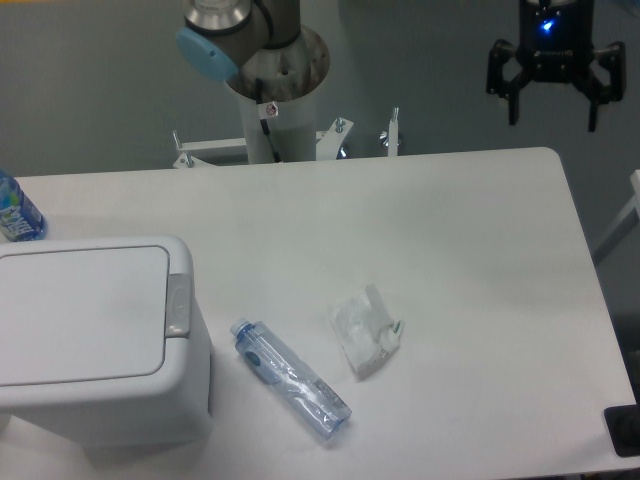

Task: Open the trash can
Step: 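Move the open gripper over to the trash can lid edge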

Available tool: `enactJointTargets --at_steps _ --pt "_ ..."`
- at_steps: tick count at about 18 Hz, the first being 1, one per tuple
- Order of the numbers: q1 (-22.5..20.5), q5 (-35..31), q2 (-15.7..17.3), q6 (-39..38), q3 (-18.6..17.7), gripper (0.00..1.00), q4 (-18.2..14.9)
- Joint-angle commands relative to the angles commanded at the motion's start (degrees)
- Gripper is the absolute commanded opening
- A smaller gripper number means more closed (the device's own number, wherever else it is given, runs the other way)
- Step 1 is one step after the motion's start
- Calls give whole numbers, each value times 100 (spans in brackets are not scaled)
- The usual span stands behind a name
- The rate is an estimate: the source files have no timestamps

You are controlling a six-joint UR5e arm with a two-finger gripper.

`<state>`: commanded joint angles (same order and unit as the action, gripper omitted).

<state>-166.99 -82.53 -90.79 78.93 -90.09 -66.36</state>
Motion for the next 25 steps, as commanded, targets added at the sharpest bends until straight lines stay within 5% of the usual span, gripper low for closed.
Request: enactJointTargets --at_steps 6,10,15,20,25 --pt "271 -17 70 -402 17 100 0" --pt "974 -35 -35 -2175 201 100 0" --pt "2046 -53 -649 -4460 877 100 44" --pt "2951 9 -1080 -6624 1081 100 904" --pt "3488 140 -1301 -6952 1116 100 1002"
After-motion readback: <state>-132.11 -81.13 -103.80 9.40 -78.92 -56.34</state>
